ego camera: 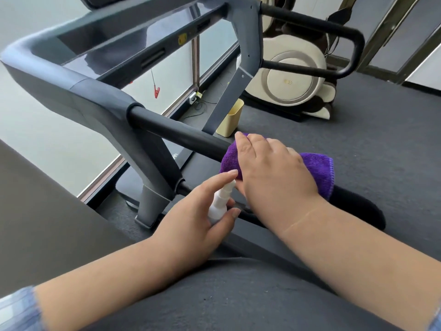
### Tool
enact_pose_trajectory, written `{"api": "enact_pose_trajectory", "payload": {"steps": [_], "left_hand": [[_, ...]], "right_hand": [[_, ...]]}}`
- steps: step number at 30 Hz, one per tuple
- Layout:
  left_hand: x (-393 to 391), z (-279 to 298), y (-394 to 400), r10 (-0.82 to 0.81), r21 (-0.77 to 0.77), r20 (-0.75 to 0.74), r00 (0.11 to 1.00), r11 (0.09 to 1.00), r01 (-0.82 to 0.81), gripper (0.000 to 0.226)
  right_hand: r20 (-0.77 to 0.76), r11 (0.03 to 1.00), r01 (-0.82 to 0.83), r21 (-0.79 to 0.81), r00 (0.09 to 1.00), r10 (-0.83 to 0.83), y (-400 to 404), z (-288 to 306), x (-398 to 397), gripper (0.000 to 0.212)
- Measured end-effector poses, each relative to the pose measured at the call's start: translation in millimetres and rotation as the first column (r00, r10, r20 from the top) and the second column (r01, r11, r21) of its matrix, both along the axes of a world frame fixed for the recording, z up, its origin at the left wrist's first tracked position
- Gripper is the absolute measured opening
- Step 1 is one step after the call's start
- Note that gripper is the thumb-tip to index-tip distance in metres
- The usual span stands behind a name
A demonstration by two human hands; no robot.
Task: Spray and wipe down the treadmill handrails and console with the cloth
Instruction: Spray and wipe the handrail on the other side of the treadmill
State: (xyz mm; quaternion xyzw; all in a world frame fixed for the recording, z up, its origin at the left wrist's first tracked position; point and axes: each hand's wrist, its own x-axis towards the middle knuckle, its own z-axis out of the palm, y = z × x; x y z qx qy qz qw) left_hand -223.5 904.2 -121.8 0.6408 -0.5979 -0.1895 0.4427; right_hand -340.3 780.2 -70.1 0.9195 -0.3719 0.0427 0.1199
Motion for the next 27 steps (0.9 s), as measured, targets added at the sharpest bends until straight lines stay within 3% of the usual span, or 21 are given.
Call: {"api": "enact_pose_trajectory", "payload": {"steps": [10, 16, 23, 27], "left_hand": [[82, -3, 18, 0.022, -0.050, -0.027, 0.999, 0.998, -0.023, 0.060], [114, -5, 33, 0.040, -0.067, -0.046, 0.998, 0.997, -0.043, 0.063], [123, -6, 31, -0.047, -0.126, -0.105, 0.993, 0.992, 0.033, 0.062], [138, -7, 34, -0.056, -0.141, -0.106, 0.993, 0.989, 0.041, 0.061]], "right_hand": [[-0.076, 1.000, 0.007, 0.028, 0.997, -0.005, 12, 15, 105, 0.077], [-0.039, 0.996, -0.075, 0.057, 0.996, 0.077, 10, 19, 183, 0.084], [0.078, 0.985, 0.035, 0.169, 0.996, -0.049, 12, 24, 143, 0.091], [0.091, 0.987, 0.074, 0.145, 0.992, -0.088, 19, 22, 127, 0.091]]}}
